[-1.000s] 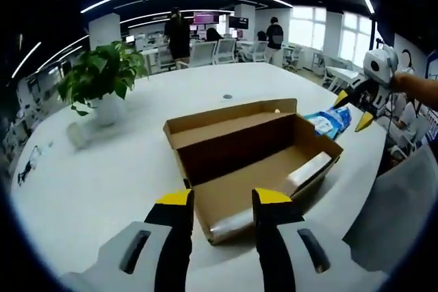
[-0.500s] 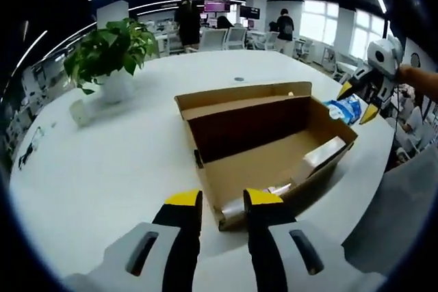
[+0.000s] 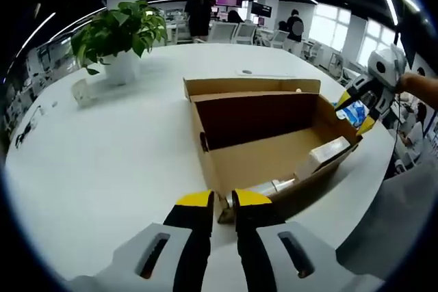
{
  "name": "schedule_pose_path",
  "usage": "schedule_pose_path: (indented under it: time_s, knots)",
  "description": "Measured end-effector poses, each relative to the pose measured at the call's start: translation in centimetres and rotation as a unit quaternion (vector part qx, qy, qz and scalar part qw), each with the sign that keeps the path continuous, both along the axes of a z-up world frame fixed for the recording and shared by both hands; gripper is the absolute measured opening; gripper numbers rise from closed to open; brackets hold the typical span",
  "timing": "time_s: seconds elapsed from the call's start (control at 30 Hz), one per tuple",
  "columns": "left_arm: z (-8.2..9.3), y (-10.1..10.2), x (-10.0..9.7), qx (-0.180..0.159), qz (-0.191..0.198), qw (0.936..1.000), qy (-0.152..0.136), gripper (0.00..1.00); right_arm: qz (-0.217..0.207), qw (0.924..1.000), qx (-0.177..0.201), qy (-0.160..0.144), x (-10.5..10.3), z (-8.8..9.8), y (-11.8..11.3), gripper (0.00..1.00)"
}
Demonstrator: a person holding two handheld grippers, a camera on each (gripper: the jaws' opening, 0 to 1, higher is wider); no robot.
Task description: Operate the shoe box by opening the lid, removing the specified soft item, and placing it in the target area until the item is outside and the box remains undamaged.
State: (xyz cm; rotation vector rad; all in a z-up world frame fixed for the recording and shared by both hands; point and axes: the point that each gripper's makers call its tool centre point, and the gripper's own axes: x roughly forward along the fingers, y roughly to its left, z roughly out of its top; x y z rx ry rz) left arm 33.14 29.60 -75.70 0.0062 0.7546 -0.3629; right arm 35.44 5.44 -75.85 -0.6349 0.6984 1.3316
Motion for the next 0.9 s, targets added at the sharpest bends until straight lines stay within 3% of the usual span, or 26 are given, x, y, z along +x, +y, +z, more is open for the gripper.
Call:
schedule_pose_path:
  time_s: [0.2,0.9]
  knots:
    - [-0.1,0.1,0.1,-0.005,0.009,0.9999,0.002,0.07,0.008,0.9998,-0.009,0.017,0.1,-1.3,0.8,0.37]
    - [-0.2,0.3,0.2,-0.004,0.022,0.9997,0.004,0.06,0.007,0.9977,0.008,0.067,-0.3,-2.7,4.3,0.36]
